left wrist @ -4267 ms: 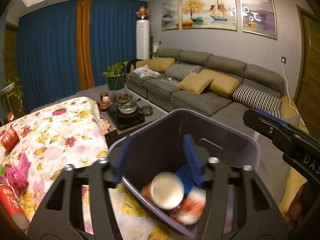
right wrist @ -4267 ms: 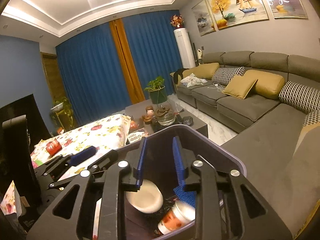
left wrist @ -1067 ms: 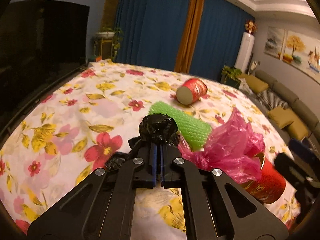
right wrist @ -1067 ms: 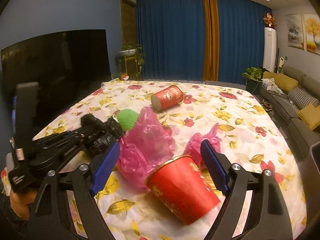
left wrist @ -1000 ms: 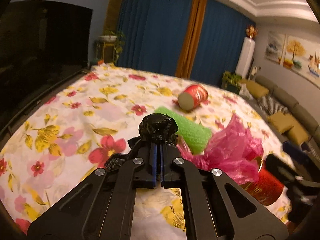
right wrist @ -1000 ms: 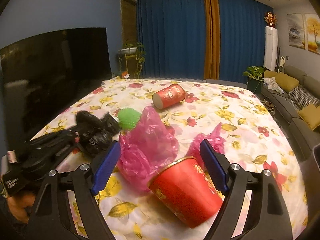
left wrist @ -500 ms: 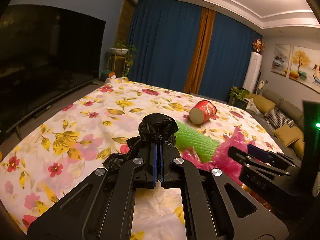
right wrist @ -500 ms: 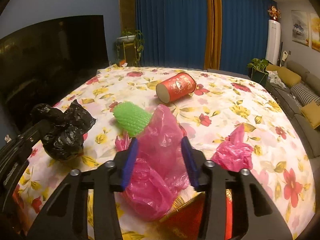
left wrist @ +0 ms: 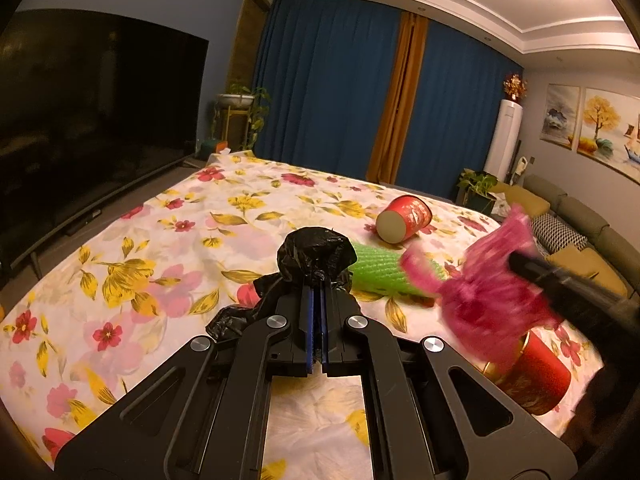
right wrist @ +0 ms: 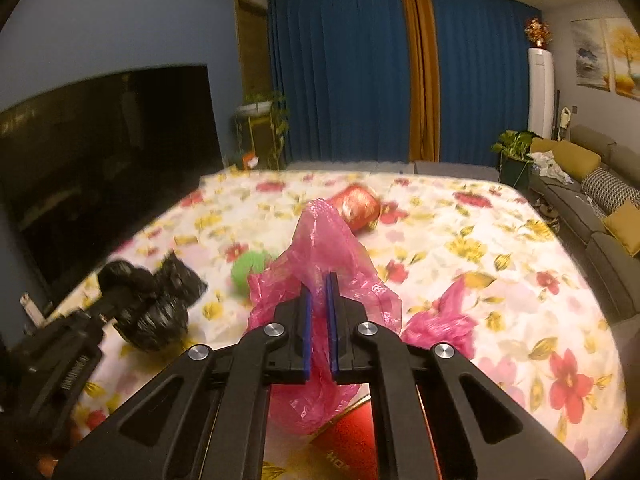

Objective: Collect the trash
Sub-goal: 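Grasp the black plastic bag with the left tool while the right tool grasps the pink bag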

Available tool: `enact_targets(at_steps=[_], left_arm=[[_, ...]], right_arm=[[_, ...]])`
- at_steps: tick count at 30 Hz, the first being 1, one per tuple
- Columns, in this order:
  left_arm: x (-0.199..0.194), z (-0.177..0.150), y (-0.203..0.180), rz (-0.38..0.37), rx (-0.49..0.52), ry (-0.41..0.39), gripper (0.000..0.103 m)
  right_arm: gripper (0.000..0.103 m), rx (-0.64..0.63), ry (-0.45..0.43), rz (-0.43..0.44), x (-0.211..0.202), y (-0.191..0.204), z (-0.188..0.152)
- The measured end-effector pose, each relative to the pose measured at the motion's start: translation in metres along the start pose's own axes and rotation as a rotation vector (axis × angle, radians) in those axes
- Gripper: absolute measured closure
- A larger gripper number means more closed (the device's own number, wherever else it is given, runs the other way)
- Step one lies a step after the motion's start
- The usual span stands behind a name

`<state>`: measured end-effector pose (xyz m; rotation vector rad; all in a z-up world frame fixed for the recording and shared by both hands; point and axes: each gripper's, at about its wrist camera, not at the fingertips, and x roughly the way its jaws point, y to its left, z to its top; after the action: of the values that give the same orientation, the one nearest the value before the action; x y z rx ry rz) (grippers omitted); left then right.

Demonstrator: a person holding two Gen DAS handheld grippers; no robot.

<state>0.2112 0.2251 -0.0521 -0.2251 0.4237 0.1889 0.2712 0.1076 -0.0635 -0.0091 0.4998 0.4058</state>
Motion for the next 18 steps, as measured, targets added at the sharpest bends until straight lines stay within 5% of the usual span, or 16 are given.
enact_targets(at_steps=[18], left_arm=[[-0.028, 0.000, -0.020, -0.044, 0.024, -0.026, 0.102]], right_arm=[[0.096, 0.049, -0.161, -0.024, -0.093, -0.043, 0.021]])
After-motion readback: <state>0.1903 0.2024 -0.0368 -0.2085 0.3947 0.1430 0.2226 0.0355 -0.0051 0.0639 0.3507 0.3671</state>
